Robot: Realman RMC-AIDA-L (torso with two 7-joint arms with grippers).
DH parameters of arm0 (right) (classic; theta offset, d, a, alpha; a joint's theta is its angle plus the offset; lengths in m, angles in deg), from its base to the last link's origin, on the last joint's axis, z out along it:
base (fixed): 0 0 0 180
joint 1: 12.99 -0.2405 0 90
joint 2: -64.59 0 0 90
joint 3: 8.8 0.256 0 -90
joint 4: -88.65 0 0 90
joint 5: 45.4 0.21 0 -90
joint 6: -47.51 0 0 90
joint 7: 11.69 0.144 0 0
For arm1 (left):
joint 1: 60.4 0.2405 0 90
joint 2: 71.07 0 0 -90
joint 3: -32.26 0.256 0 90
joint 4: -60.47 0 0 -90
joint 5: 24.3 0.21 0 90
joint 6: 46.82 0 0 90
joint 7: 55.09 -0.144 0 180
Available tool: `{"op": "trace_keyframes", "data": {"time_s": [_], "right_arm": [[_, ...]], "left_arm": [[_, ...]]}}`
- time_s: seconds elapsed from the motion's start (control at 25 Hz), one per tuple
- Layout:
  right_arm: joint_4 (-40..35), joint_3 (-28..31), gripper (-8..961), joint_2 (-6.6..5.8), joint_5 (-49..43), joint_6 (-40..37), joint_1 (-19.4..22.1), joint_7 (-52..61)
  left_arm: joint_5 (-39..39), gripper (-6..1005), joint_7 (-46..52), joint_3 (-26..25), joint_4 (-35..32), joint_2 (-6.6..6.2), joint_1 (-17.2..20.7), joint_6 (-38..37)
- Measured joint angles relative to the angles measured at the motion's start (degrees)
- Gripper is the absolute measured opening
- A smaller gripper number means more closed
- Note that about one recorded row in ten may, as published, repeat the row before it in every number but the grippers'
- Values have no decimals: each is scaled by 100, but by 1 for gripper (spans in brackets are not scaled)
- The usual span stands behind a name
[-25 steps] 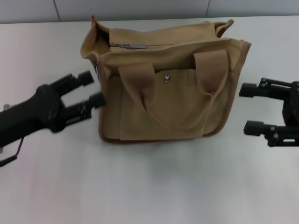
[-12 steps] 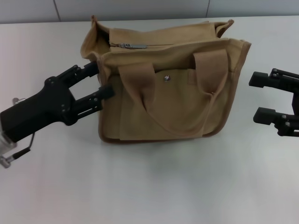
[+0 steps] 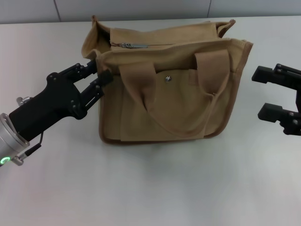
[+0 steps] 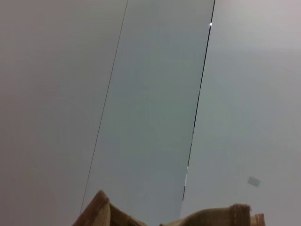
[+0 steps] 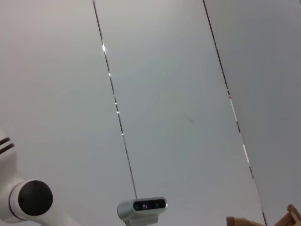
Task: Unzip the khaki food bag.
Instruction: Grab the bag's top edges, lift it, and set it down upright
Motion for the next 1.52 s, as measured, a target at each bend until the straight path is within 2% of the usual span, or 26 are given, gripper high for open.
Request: {"op": "trace_keyframes", "data": {"time_s": [0.2, 0.68, 1.0, 1.16, 1.36, 1.4, 1.44, 1.52], "right_arm": [[8, 0, 725, -22, 100, 18, 29, 0], [-33, 26, 712, -76, 116, 246, -47, -136], [-83, 217, 703, -129, 124, 261, -3, -282], [-66, 338, 699, -111, 125, 264, -24, -202], [-48, 484, 693, -32, 202, 294, -100, 94], [-43, 502, 692, 32, 285, 328, -110, 192], [-43, 502, 691, 32, 285, 328, -110, 192], [-22, 508, 689, 82, 384, 422, -110, 265]], "left_arm": [[-11, 231, -293, 1, 30, 5, -59, 73], [-235, 30, -880, -4, 190, 6, -218, 68], [-365, 34, -873, -36, 157, -26, -205, -179], [-412, 36, -825, -38, -17, -50, -225, -234], [-519, 39, -215, -61, -784, -101, -232, -240], [-558, 39, 47, -114, -1074, -154, -211, -235], [-558, 40, 47, -114, -1074, -154, -211, -235], [-585, 41, 376, -239, -1447, -249, -208, -279]]}}
